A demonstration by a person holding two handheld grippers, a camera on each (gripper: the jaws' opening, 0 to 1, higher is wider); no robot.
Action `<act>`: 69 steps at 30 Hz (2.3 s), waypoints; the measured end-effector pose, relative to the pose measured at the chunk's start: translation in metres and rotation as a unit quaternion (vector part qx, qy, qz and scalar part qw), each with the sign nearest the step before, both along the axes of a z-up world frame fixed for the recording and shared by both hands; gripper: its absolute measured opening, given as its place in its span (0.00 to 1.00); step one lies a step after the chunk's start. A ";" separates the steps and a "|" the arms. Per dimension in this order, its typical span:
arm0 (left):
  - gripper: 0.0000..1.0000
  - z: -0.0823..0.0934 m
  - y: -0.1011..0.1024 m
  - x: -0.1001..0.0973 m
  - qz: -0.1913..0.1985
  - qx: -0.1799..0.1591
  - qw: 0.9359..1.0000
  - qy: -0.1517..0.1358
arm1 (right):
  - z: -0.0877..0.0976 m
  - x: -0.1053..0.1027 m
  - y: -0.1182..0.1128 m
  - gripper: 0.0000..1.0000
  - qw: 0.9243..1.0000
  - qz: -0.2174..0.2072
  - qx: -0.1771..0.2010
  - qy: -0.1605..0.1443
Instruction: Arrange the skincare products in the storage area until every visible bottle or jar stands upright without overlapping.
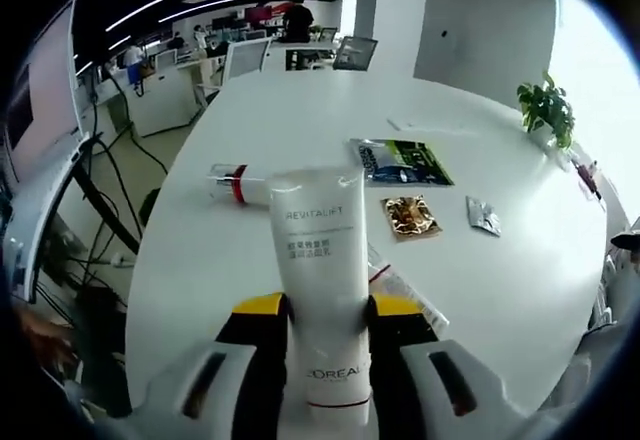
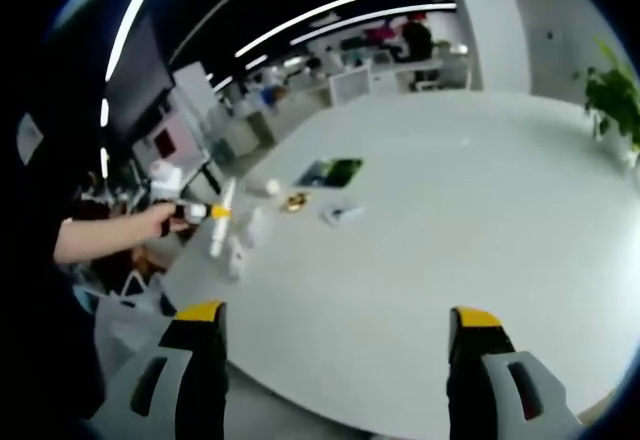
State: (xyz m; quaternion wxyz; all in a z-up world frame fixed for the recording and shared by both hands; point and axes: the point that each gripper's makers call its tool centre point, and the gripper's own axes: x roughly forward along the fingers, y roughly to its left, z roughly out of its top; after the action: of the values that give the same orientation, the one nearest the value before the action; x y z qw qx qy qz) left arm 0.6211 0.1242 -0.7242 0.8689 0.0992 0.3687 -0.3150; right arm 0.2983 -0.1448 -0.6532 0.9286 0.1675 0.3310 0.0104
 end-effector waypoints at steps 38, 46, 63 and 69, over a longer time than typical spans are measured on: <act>0.30 0.078 -0.022 -0.043 -0.051 -0.051 0.994 -0.086 | 0.016 0.010 0.023 0.94 0.999 0.038 -0.001 -0.029; 0.30 0.103 -0.039 -0.059 -0.075 -0.070 0.989 -0.105 | 0.022 0.016 0.028 0.94 0.998 0.044 0.001 -0.040; 0.30 0.134 -0.067 -0.094 -0.109 -0.101 0.982 -0.119 | 0.032 0.025 0.057 0.91 0.995 0.062 0.035 -0.069; 0.30 0.140 -0.077 -0.113 -0.129 -0.108 0.978 -0.121 | 0.036 0.027 0.066 0.91 0.993 0.064 0.058 -0.078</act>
State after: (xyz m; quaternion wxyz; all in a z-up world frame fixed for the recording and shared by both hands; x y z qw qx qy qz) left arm 0.5080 0.0468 -0.5838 0.8650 0.0890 0.2084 -0.4477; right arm 0.3249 -0.0791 -0.6173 0.9377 0.1982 0.2666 0.1019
